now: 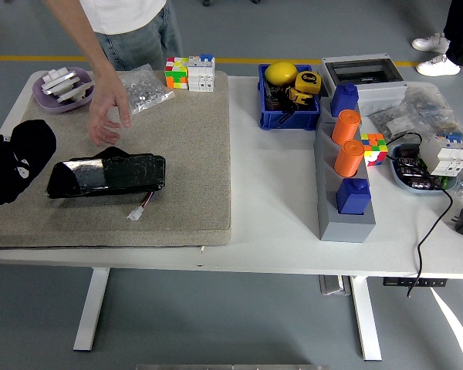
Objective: Pick the rag up,wipe the panel,place it on the desk
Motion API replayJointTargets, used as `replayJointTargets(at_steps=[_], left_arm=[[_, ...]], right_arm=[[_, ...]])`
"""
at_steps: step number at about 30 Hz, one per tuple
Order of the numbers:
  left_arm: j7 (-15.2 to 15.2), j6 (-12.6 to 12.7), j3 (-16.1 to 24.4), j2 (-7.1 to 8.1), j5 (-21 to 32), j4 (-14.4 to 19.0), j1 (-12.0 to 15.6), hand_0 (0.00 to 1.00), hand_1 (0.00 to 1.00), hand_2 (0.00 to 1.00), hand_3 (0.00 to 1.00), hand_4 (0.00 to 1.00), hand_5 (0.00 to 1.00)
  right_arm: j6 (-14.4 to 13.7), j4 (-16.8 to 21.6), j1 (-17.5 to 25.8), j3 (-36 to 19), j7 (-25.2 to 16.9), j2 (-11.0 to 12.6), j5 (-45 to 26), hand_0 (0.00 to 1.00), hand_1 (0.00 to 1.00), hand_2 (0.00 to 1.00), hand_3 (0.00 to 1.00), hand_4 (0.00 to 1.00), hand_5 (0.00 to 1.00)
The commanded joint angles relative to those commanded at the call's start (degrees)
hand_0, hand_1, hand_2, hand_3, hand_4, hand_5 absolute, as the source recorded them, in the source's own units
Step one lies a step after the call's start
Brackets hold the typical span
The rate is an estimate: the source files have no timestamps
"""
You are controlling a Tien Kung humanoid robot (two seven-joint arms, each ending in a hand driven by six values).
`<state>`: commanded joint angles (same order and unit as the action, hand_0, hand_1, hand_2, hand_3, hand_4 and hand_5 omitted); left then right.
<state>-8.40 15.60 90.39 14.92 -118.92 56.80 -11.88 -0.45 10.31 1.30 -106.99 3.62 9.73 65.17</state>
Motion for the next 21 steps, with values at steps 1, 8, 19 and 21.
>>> replayJointTargets(at_steps=[1, 8, 19, 21], left_arm=[[-0.07, 0.08, -0.32, -0.12, 0.12, -0.07, 0.05, 0.267, 0.150, 0.572, 0.367, 0.002, 0.002], [-0.60, 0.41, -1.54, -1.17, 0.79, -0.69, 0.57, 0.264, 0.148, 0.577, 0.370, 0.002, 0.002], [-0.71, 0.59, -4.12, -1.92, 1.47, -0.03, 0.74, 0.261, 0.146, 0.577, 0.373, 0.002, 0.002], [-0.73, 0.65, -5.05, -2.05, 1.84, -0.03, 0.72, 0.261, 0.146, 0.577, 0.373, 0.002, 0.002]], right_arm=[[0.01, 0.00, -0.02, -0.11, -0.04, 0.00, 0.09, 0.771, 0.630, 0.676, 0.604, 0.998, 0.554], [-0.04, 0.00, 0.07, -0.28, 0.05, 0.13, 0.05, 0.771, 0.630, 0.676, 0.604, 0.998, 0.554], [0.01, 0.00, -0.05, -0.61, -0.08, 0.30, 0.38, 0.772, 0.629, 0.676, 0.604, 0.998, 0.554], [0.02, 0.00, -0.08, -0.64, -0.07, 0.35, 0.40, 0.772, 0.629, 0.676, 0.604, 0.998, 0.554]])
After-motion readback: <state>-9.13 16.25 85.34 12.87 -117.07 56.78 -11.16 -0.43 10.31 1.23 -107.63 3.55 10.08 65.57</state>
